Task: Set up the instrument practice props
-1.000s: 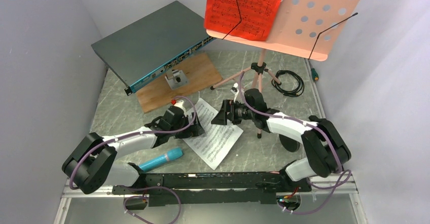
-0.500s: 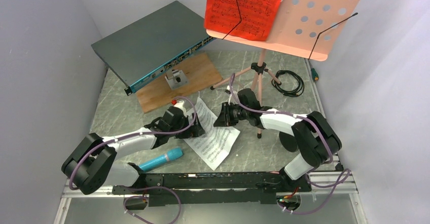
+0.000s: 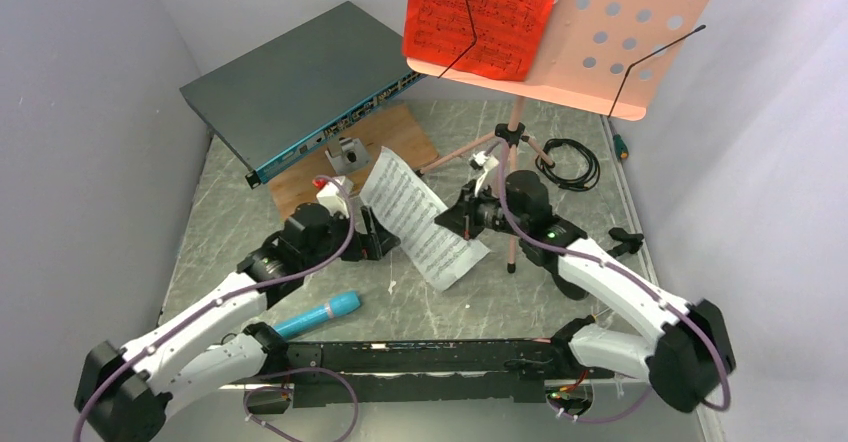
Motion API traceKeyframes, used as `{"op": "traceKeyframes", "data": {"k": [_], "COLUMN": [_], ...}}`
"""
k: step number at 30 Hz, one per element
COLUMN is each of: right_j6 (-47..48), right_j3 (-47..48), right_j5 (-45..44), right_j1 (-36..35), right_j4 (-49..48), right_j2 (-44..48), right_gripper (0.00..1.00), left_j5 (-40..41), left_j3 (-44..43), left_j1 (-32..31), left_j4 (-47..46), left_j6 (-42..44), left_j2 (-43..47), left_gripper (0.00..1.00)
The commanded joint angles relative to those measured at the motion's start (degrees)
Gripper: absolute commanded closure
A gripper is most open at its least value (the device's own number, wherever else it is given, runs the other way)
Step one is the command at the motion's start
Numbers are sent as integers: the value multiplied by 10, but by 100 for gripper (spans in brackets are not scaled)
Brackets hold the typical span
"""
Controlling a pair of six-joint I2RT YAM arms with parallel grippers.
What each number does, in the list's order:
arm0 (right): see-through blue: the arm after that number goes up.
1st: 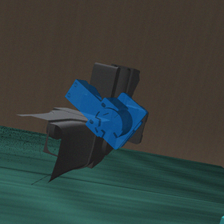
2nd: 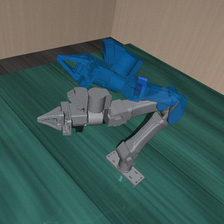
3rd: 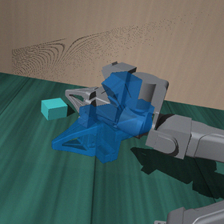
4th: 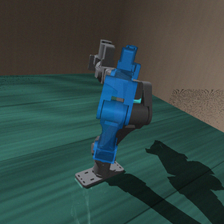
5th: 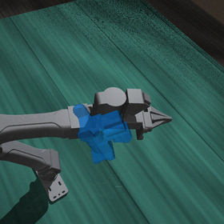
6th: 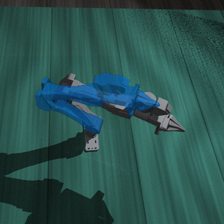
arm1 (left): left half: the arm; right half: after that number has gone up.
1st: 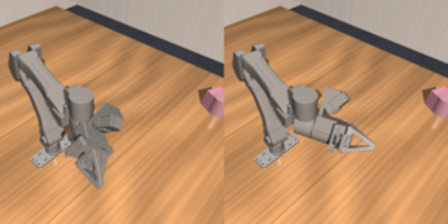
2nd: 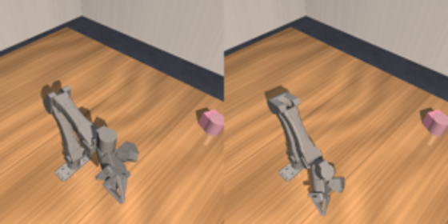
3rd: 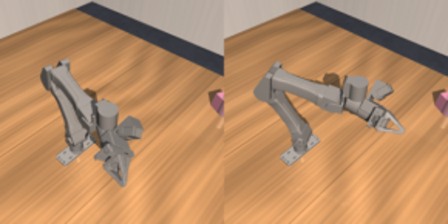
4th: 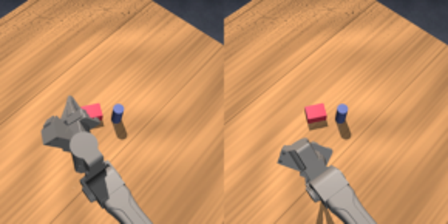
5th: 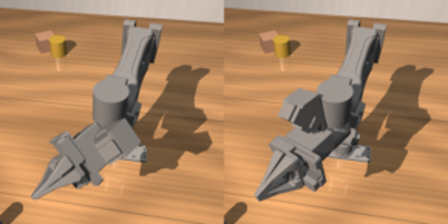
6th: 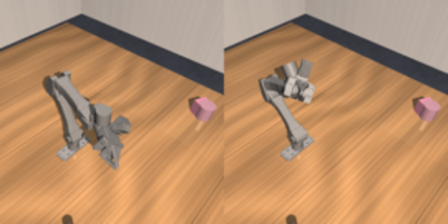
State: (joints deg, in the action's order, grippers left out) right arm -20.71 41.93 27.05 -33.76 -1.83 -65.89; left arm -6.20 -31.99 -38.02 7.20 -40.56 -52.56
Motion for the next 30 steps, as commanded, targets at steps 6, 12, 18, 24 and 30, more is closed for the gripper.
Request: {"op": "traceKeyframes", "data": {"k": [6,12,18,24,30], "right_j6": [95,117,103,76,56], "right_j3": [27,83,119,151,155], "right_j5": [-11,-16,-2,38,43], "right_j1": [5,6,8,8,8], "right_j4": [29,67,49,43,37], "right_j2": [174,243,282,296,314], "right_gripper": [100,100,100,100,100], "left_j5": [19,17,-50,-144,-208], "left_j3": [-47,-20,-8,-2,-31], "left_j1": [0,0,0,0,0], "left_j4": [15,-60,-204,-387,-490], "left_j6": [-15,-45,-83,-107,-117], "left_j2": [158,212,177,97,37], "left_gripper": [1,1,1,1,1]}}
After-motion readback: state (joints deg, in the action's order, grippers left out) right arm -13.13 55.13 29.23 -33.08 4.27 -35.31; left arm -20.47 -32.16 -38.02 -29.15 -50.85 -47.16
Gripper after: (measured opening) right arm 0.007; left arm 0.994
